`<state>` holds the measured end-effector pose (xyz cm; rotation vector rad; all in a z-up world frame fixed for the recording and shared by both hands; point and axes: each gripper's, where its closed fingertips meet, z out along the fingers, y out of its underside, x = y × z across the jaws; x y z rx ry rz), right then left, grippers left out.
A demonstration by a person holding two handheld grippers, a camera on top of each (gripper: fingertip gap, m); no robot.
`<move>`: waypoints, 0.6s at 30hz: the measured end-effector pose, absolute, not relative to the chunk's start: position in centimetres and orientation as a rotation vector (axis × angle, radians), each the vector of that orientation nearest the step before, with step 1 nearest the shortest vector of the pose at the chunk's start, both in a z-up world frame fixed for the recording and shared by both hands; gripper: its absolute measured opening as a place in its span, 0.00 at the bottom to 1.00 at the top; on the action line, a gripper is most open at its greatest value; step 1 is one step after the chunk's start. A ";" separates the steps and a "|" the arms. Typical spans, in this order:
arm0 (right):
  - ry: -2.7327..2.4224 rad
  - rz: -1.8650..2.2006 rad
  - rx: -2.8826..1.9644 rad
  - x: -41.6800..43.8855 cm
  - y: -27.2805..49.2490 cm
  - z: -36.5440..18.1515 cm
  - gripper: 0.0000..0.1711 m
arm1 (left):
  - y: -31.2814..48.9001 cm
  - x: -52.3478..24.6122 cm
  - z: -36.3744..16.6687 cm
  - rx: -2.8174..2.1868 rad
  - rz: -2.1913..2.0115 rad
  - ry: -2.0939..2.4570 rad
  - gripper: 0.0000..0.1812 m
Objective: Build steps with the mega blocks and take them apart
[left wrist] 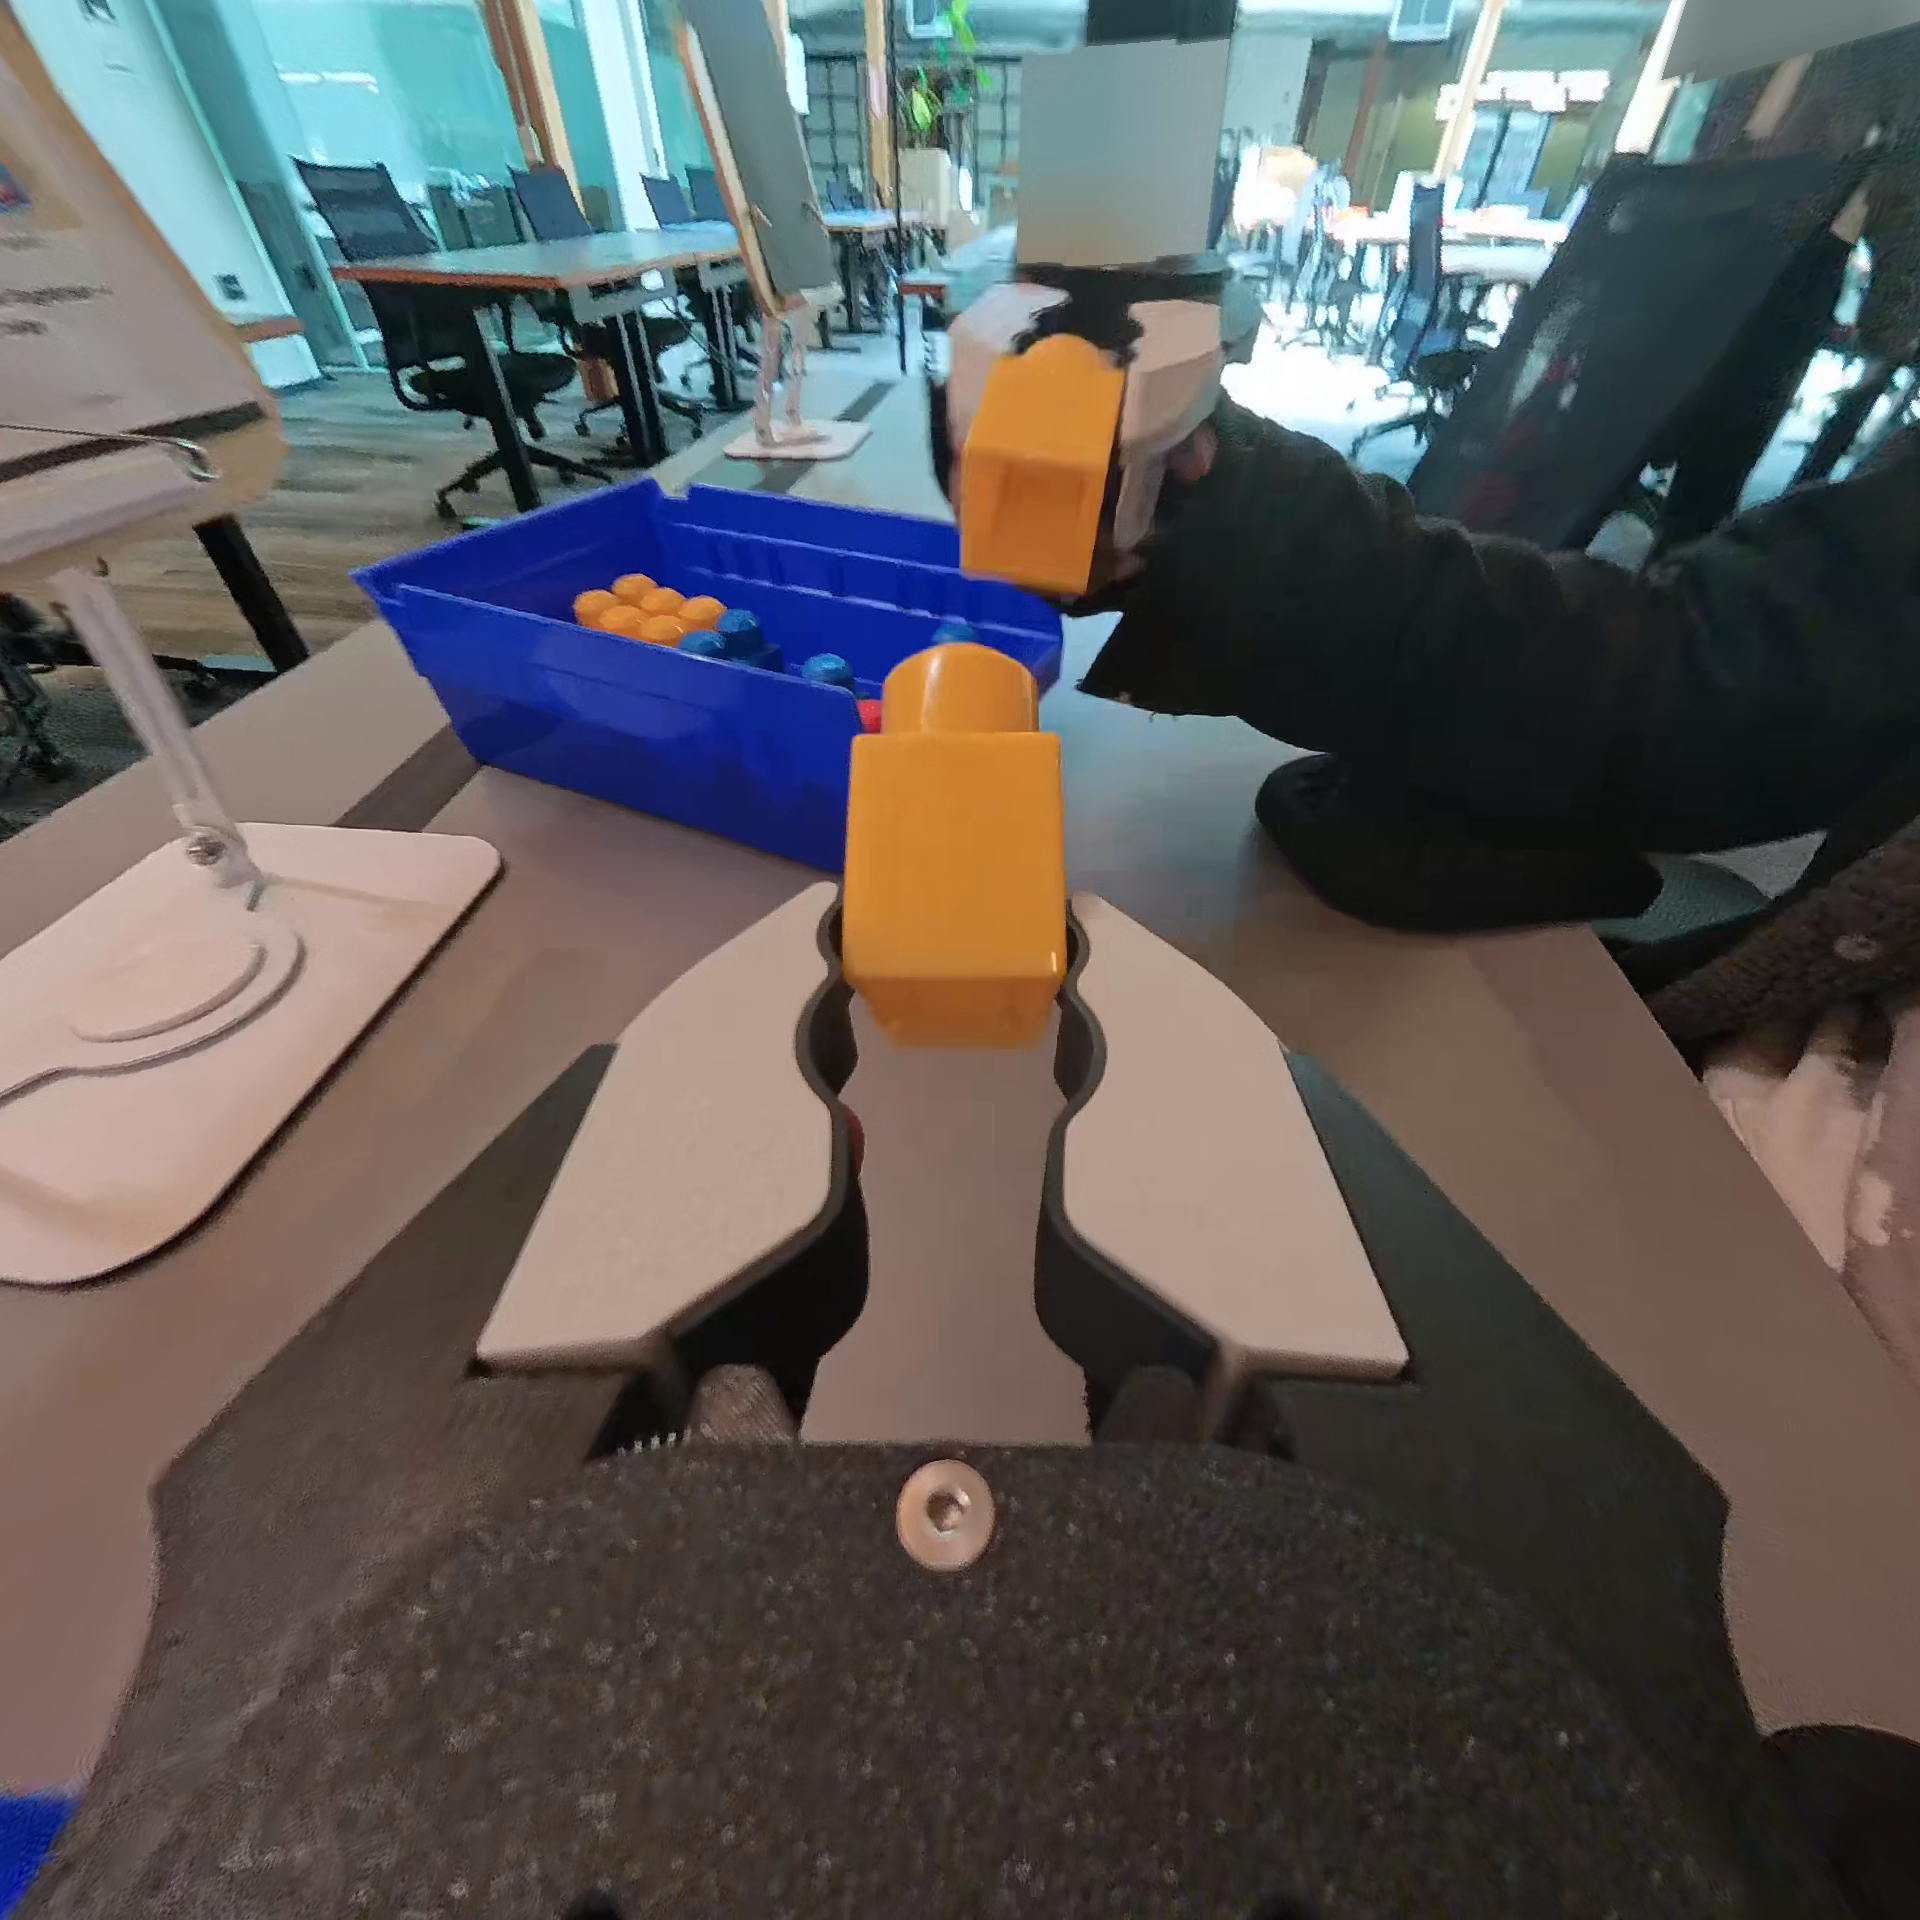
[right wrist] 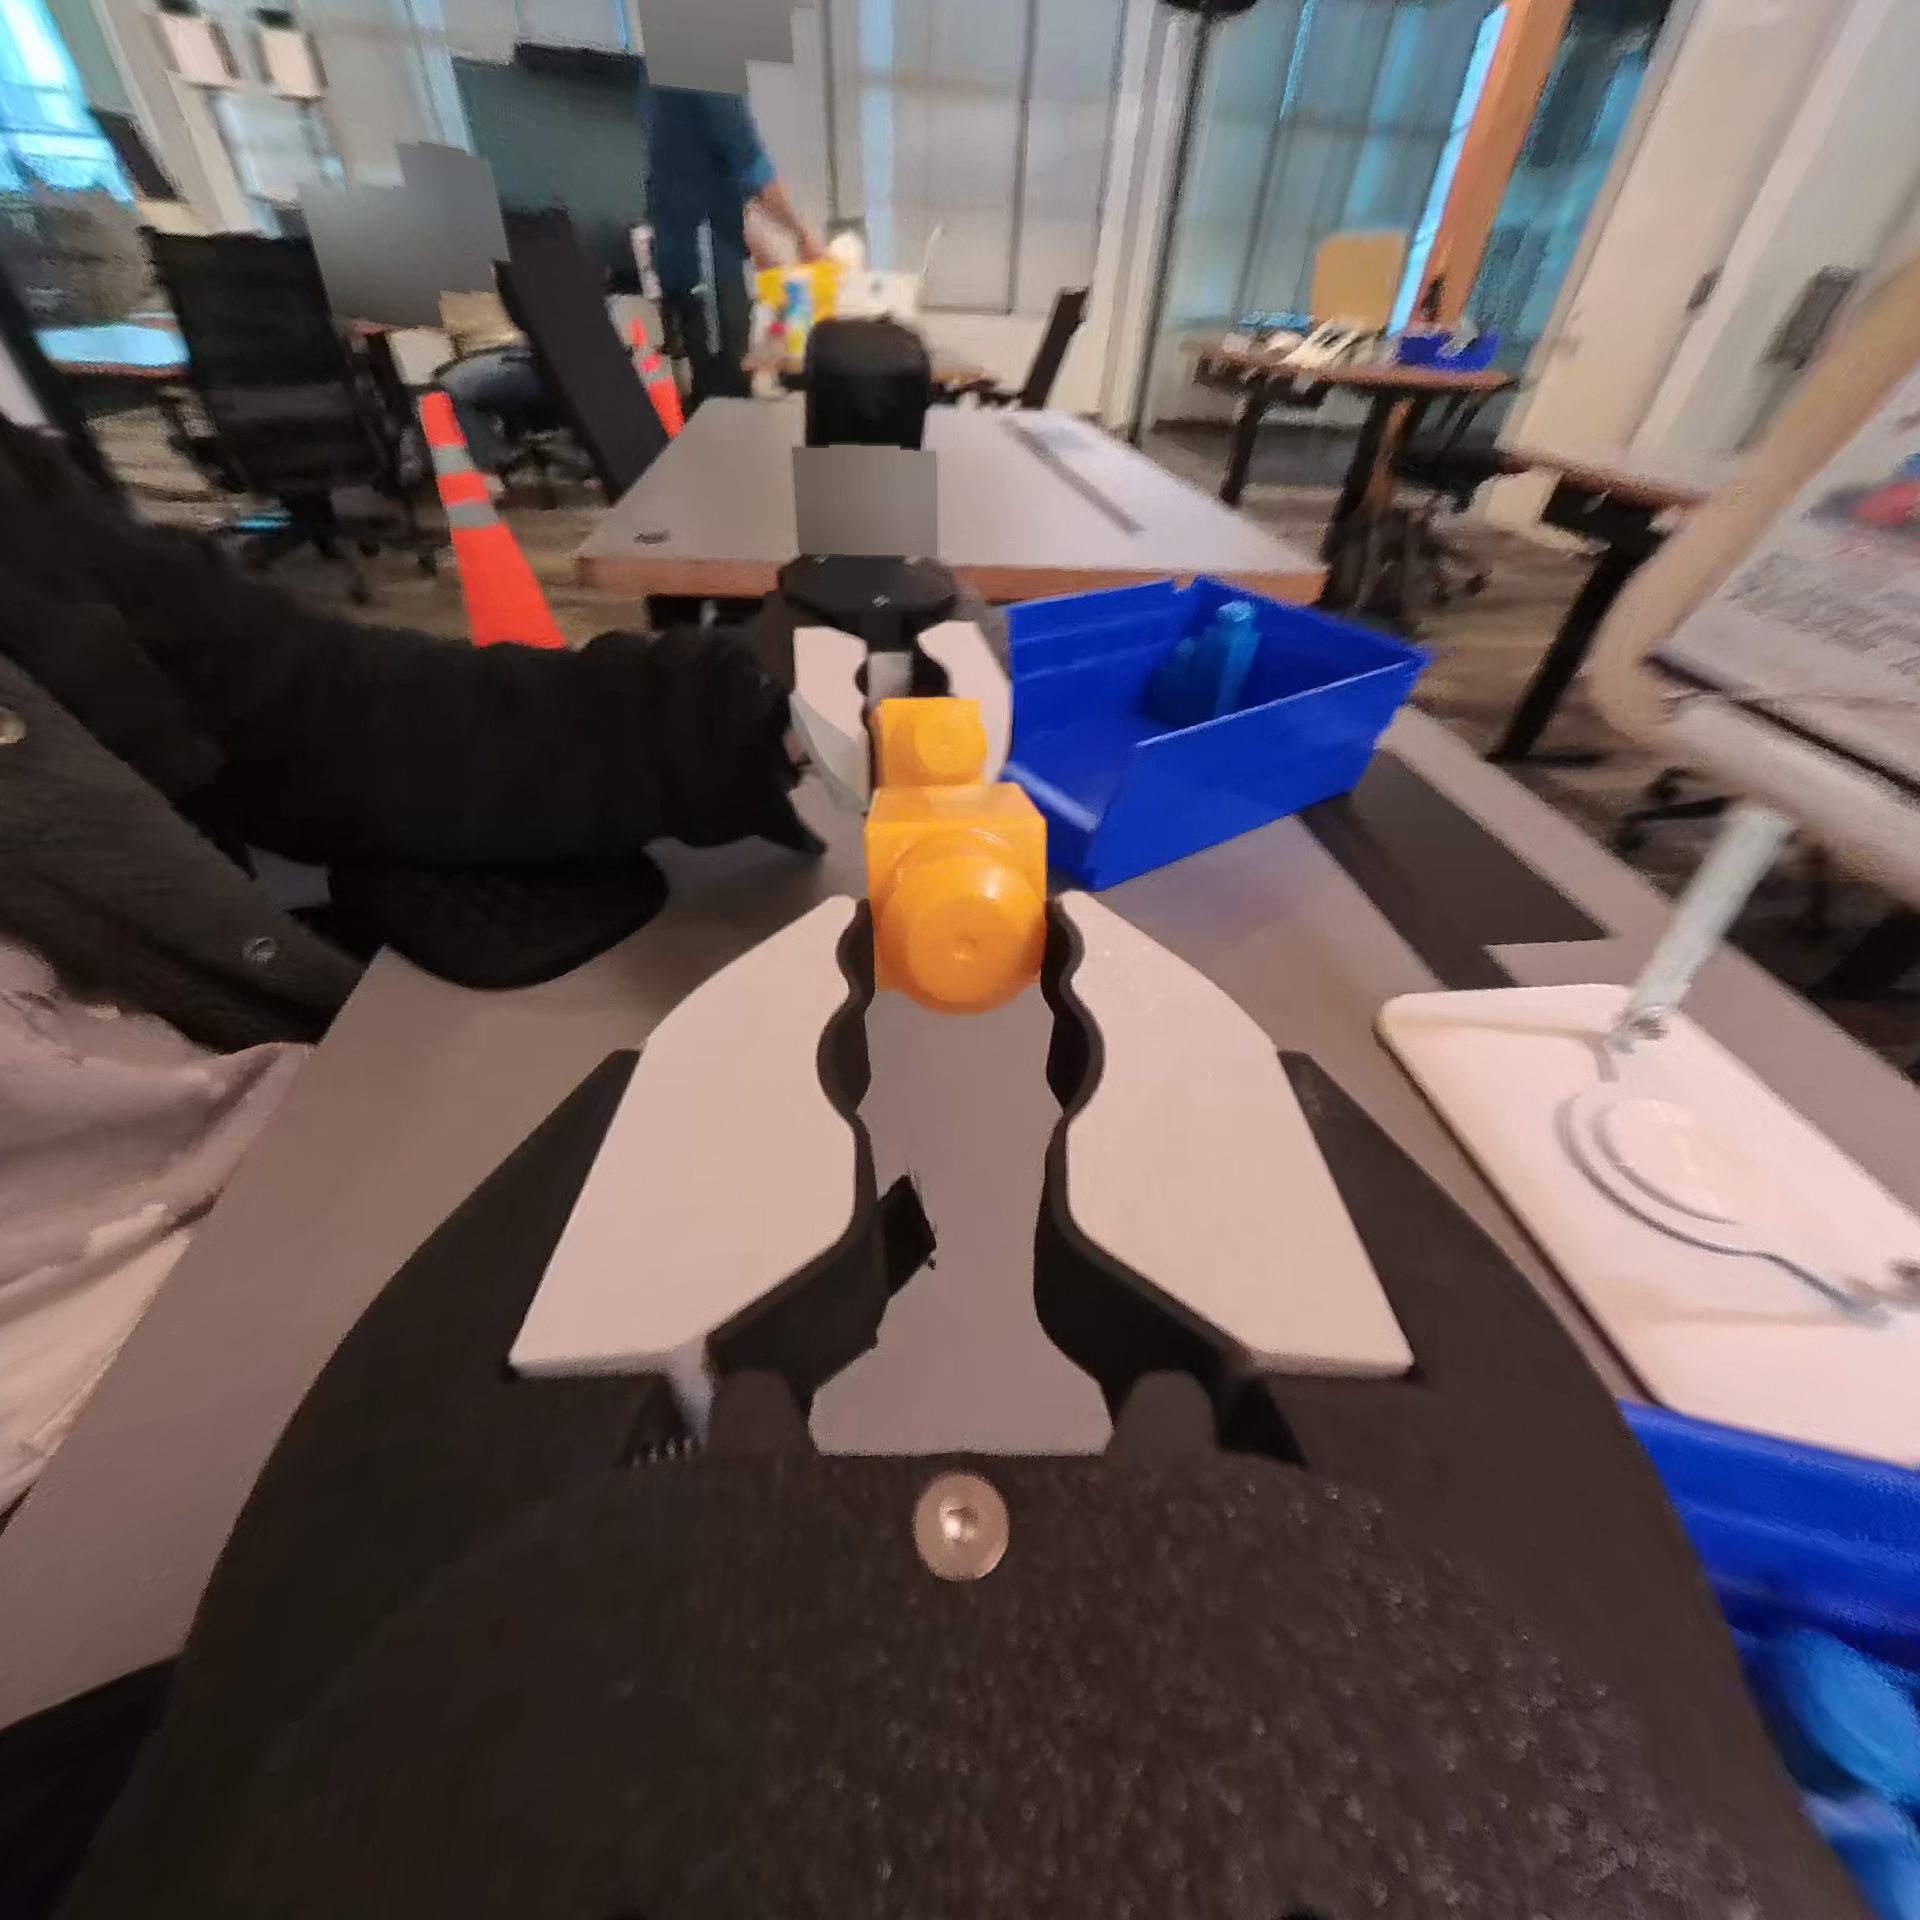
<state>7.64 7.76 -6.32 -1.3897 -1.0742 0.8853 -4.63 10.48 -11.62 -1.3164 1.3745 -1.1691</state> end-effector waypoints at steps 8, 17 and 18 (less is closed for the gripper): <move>-0.998 0.607 -1.521 13.5 9.9 -4.1 0.18 | 13.0 -5.0 -11.8 -1.354 -1.130 1.246 0.20; -1.163 0.181 -2.102 23.7 14.6 -8.9 0.18 | 15.9 -6.0 -11.5 -1.368 -1.061 1.072 0.20; -1.179 0.163 -2.155 24.5 14.7 -9.7 0.18 | 16.2 -6.1 -11.3 -1.362 -1.048 1.043 0.20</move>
